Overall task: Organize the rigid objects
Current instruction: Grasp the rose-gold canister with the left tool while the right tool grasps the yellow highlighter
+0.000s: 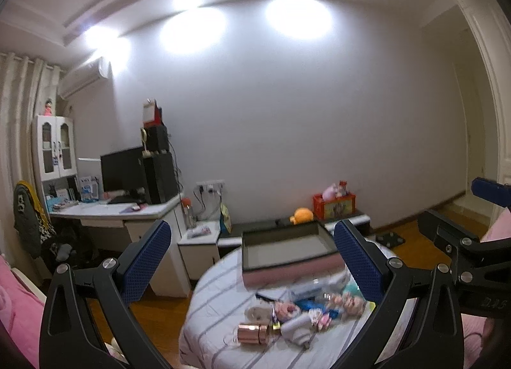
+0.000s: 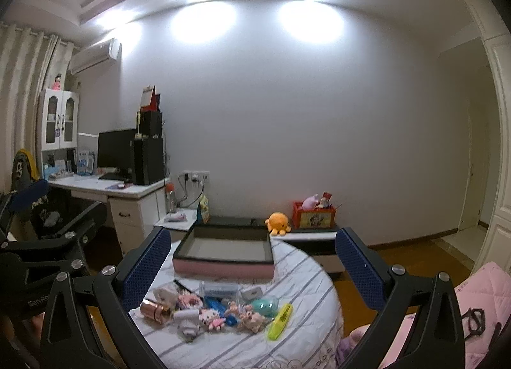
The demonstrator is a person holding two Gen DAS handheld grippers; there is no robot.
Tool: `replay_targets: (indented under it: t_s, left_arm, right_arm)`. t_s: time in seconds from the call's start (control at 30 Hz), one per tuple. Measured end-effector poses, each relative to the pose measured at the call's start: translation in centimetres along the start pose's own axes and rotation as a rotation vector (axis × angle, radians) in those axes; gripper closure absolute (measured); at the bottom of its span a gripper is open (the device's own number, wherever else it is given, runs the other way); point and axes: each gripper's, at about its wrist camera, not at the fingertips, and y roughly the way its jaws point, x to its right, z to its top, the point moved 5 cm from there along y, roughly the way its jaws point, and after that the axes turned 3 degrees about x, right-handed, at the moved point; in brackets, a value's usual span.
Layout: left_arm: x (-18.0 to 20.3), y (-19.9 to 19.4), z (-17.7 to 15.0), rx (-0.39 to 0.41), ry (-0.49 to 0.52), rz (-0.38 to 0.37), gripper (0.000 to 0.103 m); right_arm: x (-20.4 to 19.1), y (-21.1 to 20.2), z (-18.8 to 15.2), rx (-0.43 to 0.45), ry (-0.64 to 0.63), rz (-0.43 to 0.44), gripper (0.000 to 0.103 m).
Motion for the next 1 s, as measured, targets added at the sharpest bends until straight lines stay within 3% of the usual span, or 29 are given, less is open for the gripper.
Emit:
replay_targets:
  t_s: [0.27, 0.57, 0.87, 1.0]
  left_arm:
    - [-0.9, 4.9, -8.4, -0.163, -0.039, -0.042, 0.000]
    - [-1.4, 10.7, -19.2, -0.387, -0.020, -0.053, 0.000]
    - [-1.1, 14.6, -23.6, -0.502, -0.005, -0.064, 0.000]
    - [-2.0, 16.2, -24.7, -0.556, -0.086, -0.070, 0.000]
  right_arm:
    - [0.1, 4.6, -7.8, -0.150, 0.026, 0.057, 0.000]
    - [2.1, 9.9, -16.0, -0.337, 0.067, 0.035, 0.000]
    - [4.0, 14.2, -20.9, -0.441, 0.095, 0.012, 0.000]
    - [4.4, 15.6, -21.5, -0.468, 0.106, 0.004, 0.000]
